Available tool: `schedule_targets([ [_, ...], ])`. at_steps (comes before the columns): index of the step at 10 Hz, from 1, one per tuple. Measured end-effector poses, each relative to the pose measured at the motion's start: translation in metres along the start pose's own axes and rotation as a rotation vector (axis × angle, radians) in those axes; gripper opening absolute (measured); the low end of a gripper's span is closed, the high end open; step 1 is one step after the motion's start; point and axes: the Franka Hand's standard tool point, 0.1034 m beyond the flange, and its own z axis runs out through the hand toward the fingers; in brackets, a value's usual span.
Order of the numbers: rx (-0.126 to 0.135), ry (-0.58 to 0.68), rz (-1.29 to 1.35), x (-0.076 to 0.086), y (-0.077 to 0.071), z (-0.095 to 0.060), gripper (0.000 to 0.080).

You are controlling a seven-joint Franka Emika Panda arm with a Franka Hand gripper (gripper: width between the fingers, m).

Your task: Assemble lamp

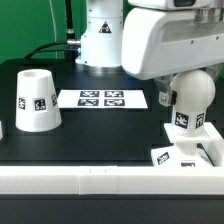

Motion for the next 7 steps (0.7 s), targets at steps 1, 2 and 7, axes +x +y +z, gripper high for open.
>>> schedule_targets([
  [1,0.010,0.005,0.069,0.0000,-0.0001,0.0000,0.0577],
  [2,0.019,0.016,0.191,0.0008,0.0001,-0.0005,0.0577],
  [7,0.044,0.034,0.610,0.0044,-0.0023,-0.0019,0.0577],
])
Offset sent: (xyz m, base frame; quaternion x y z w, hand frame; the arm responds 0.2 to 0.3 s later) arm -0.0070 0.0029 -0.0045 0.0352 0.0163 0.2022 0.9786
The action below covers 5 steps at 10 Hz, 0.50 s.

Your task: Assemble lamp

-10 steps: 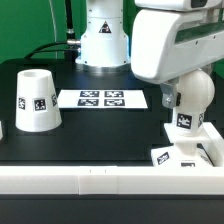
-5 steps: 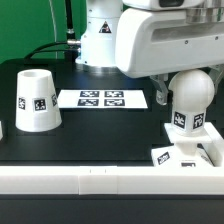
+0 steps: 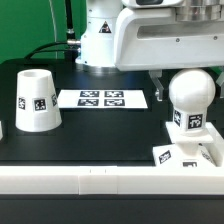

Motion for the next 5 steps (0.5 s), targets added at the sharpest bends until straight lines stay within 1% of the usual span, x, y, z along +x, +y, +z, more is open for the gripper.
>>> schedule_targets([
  [2,0.005,-0.002,0.168,-0.0003,-0.0009,0.0000,0.0577],
  [3,0.014,-0.006,0.242,-0.0009,-0.0017,0.0004,0.0577],
  [5,0.015,-0.008,0.350,-0.0019,-0.0041,0.0009,0.0577],
])
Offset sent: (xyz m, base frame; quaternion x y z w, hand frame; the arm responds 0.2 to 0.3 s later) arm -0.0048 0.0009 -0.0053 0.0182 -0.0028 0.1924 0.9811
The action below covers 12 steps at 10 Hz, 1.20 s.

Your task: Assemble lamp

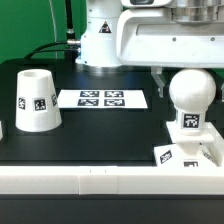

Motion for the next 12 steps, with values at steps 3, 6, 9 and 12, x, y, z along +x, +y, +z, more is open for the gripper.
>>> schedule_targets([
  [3,-0.003,-0.004,0.141,-0.003,-0.002,0.001,0.0577],
  [6,0.000,-0.007,0.224,-0.004,-0.004,0.002,0.0653],
  [9,-0.032,-0.034,0.083,-0.016,-0.008,-0.007,0.0697],
  [12,-0.026,-0.035,-0.149,-0.029,-0.007,-0.020,0.0698],
])
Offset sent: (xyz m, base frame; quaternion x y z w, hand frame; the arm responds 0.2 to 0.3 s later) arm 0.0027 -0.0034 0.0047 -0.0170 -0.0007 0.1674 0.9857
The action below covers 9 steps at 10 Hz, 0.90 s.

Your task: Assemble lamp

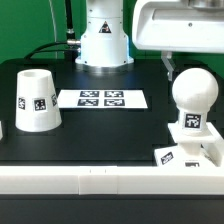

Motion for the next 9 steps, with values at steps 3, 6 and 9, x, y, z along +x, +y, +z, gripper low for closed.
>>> schedule_targets([
  [3,0.003,-0.008,-0.078,-0.0034,0.0140,-0.0031,0.0698],
  [6,0.003,-0.009,-0.080,-0.0037,0.0138,-0.0027,0.0698],
  [9,0.002,-0.007,-0.122,-0.0055,0.0182,-0.0025,0.0698],
])
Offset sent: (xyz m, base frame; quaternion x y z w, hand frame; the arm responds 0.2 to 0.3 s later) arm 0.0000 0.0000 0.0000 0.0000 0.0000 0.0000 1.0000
